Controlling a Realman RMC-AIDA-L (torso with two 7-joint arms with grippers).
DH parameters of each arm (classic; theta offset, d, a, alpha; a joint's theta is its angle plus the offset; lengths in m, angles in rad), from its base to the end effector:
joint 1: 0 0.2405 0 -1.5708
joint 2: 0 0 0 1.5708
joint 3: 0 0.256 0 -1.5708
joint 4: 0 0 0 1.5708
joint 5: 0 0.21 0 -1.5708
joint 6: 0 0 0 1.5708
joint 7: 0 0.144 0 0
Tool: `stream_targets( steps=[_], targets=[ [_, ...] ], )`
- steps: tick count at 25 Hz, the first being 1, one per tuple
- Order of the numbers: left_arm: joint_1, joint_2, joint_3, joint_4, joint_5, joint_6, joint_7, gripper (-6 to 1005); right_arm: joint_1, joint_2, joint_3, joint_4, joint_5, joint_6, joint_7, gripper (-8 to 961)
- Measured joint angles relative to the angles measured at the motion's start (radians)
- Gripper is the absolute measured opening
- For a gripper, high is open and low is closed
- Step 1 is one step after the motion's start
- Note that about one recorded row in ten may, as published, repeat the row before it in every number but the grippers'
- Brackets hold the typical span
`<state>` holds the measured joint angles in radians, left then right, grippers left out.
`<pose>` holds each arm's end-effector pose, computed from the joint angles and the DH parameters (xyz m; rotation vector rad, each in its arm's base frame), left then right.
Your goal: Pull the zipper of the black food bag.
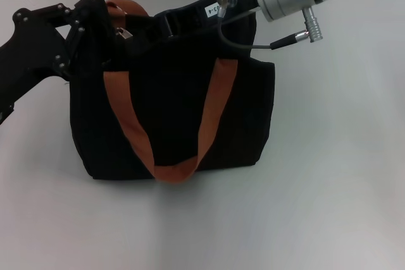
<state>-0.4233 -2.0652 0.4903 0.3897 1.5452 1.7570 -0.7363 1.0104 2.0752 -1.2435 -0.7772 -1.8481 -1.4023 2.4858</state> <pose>-0.2741 0.2981 0.0373 -2.1365 -0.1105 -1.1666 0.0409 0.3909 -0.0518 2.7523 -1.1424 -0.3958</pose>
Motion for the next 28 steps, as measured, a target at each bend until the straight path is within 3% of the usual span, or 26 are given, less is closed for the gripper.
stream_targets(
  steps=[17, 22, 28],
  targets=[
    [0.000, -0.001, 0.003, -0.011, -0.001, 0.006, 0.000, 158, 0.022, 0.003, 0.013, 0.013, 0.004, 0.008, -0.001, 20],
    [0.000, -0.001, 0.004, -0.011, 0.000, 0.006, 0.000, 159, 0.038, 0.003, 0.027, 0.035, 0.005, 0.010, -0.001, 224],
    [0.000, -0.001, 0.004, -0.011, -0.001, 0.007, 0.000, 161, 0.050, 0.003, 0.026, 0.054, 0.005, 0.014, -0.002, 291]
  ],
)
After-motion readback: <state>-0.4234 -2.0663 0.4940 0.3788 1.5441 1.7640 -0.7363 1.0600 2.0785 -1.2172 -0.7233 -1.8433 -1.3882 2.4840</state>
